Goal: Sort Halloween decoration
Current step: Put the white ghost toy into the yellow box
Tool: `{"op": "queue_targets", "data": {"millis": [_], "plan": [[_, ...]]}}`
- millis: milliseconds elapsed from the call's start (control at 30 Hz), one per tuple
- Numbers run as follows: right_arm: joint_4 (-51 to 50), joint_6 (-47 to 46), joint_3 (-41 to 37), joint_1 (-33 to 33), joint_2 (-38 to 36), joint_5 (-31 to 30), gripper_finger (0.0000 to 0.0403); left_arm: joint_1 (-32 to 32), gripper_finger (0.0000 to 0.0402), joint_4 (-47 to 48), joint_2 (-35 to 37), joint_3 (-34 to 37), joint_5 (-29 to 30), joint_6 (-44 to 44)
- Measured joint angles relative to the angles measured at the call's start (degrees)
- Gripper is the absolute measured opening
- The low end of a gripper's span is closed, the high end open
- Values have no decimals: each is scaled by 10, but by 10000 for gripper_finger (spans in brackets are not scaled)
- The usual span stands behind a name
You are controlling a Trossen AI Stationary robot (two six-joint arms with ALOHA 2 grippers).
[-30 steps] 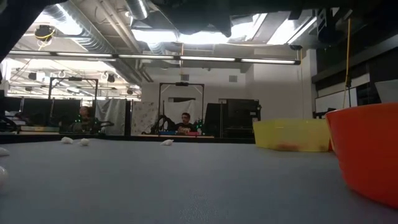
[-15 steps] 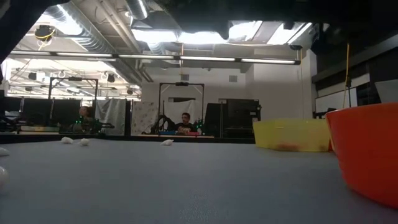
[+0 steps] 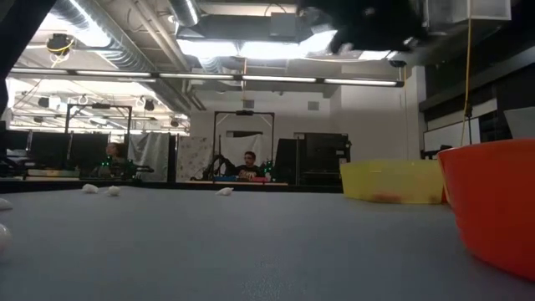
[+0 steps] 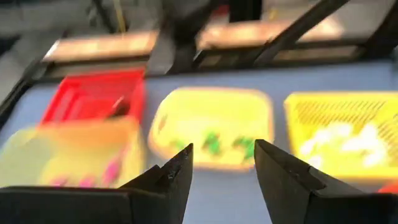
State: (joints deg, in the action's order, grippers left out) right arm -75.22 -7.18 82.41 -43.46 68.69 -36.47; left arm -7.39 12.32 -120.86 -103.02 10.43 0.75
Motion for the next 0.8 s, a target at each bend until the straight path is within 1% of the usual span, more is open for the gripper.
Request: {"op": "queue_targets", "data": {"millis": [100, 200, 367, 467, 567, 800], "plan": [[-3, 0, 0, 0, 0, 0, 225, 32, 155, 116, 35, 0, 0, 0], [-4, 0, 0, 0, 0, 0, 225, 70, 155, 211, 56, 0, 0, 1], [-14, 0, 0, 0, -1, 6, 225, 135, 155, 355, 67, 0, -1, 1], [-20, 0, 0, 0, -1, 12, 225, 175, 155, 431, 63, 0, -17, -14], [-33, 1, 0, 0, -1, 14, 225, 210, 155, 475, 57, 2, -34, -44], [-40, -2, 0, 0, -10, 16, 225, 270, 155, 470, 58, 59, -87, -120]]}}
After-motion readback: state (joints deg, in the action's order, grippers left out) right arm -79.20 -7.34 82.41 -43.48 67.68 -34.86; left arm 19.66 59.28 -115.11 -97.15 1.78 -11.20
